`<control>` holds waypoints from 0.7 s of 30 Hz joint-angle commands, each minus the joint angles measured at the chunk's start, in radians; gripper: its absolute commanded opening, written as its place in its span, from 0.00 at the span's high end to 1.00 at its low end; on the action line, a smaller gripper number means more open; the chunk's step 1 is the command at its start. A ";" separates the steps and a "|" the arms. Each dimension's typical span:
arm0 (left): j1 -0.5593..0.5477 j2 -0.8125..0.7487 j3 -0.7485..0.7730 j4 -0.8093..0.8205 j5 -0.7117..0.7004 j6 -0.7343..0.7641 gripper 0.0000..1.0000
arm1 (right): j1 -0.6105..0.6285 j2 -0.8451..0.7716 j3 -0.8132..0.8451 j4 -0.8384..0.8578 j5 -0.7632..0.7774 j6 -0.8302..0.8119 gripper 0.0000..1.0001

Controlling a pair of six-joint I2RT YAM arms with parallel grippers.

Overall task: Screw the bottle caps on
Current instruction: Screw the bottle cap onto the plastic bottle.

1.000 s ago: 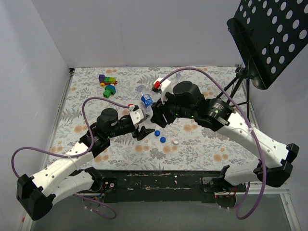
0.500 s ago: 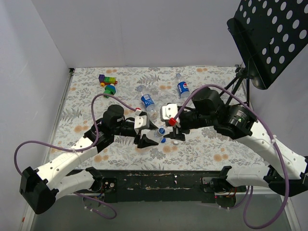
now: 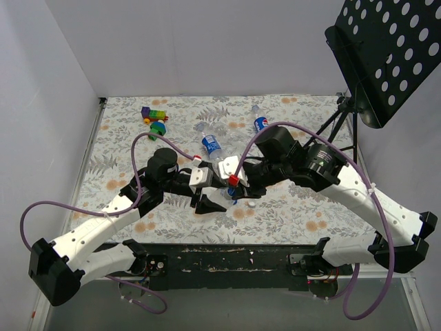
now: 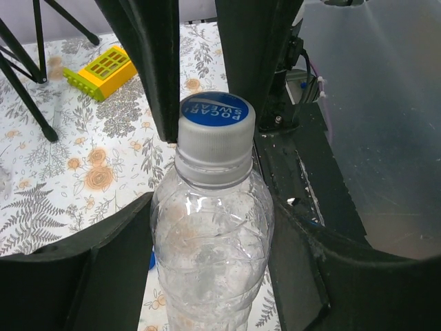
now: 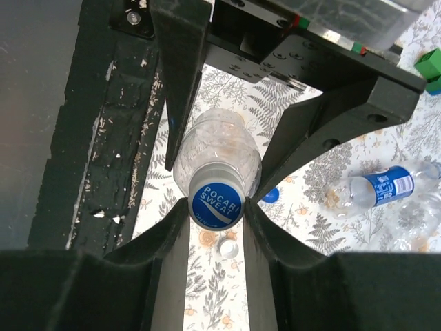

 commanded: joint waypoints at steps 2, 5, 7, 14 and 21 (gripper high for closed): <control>0.004 -0.024 0.028 -0.007 -0.105 0.008 1.00 | -0.001 0.026 0.051 0.059 -0.002 0.147 0.99; 0.004 -0.045 0.007 0.005 -0.235 -0.001 1.00 | -0.001 0.075 0.065 0.115 0.104 0.375 0.99; 0.004 -0.061 -0.010 0.025 -0.335 -0.018 1.00 | -0.001 0.119 0.086 0.142 0.235 0.582 0.99; 0.000 -0.075 -0.035 0.051 -0.639 -0.053 1.00 | -0.015 0.234 0.122 0.106 0.534 1.068 0.99; 0.001 -0.073 -0.039 0.039 -0.578 -0.058 1.00 | -0.022 0.125 0.117 0.189 0.501 0.823 0.54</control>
